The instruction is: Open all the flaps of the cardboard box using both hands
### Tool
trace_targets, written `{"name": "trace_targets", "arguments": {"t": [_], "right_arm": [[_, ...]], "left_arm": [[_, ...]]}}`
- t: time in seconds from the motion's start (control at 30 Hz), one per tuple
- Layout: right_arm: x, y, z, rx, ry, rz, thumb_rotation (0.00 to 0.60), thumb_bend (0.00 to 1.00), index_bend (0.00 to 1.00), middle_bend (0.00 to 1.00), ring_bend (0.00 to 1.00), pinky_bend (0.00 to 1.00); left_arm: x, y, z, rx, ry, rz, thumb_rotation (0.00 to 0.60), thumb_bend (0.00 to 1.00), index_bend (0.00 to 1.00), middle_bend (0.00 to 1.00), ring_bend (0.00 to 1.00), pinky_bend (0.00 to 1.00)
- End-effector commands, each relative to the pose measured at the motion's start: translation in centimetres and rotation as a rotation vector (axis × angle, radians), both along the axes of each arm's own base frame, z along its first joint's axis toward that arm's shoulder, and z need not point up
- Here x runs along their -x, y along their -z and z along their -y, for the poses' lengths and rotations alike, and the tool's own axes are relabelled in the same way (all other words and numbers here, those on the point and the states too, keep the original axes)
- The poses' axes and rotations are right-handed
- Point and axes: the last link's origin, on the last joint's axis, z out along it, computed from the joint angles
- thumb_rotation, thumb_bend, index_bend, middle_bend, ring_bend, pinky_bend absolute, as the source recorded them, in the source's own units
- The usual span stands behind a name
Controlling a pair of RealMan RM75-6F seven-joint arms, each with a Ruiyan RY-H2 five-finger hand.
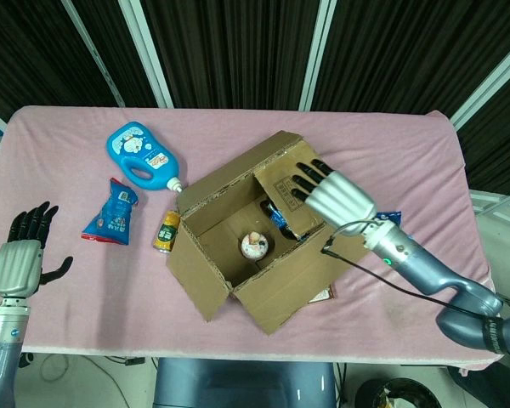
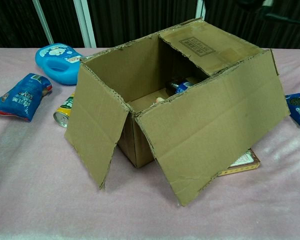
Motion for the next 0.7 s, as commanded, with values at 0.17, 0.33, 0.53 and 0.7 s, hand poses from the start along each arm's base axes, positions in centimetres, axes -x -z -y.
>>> {"name": "trace_targets", "arguments": {"t": [0.17,0.33,0.53,0.7], "right_arm": [[-3.9,6.1,-0.2,-0.155,-0.105,-0.083,0.600,0.92,0.45,0.34,0.21,0.23],[-3.9,7.7,0.2,-0.187,-0.099,-0.124,0.600,0.93,0.50,0.37,0.22,0.23],[-3.0,8.1,0.9,-0.183,-0.097,-0.192,0.600,0.95,0.56,0.42,0.24,0.23],[-2.1,8.2,1.0,-0.193,-0.096,-0.256,0.600,0.95,0.58,0.44,0.25,0.23]], "left_arm": [[0.2,-0.3,-0.2,-0.003,-0.018,0.027,0.600,0.24,0.00,0.00,0.00,0.00],[0.3,-0.4,-0.4,-0.002,-0.026,0.037,0.600,0.24,0.00,0.00,0.00,0.00],[0.4,-0.3,-0.5,0.008,-0.039,0.047,0.600,0.24,0.00,0.00,0.00,0.00],[0.4,-0.3,-0.6,0.012,-0.044,0.054,0.600,0.24,0.00,0.00,0.00,0.00]]}}
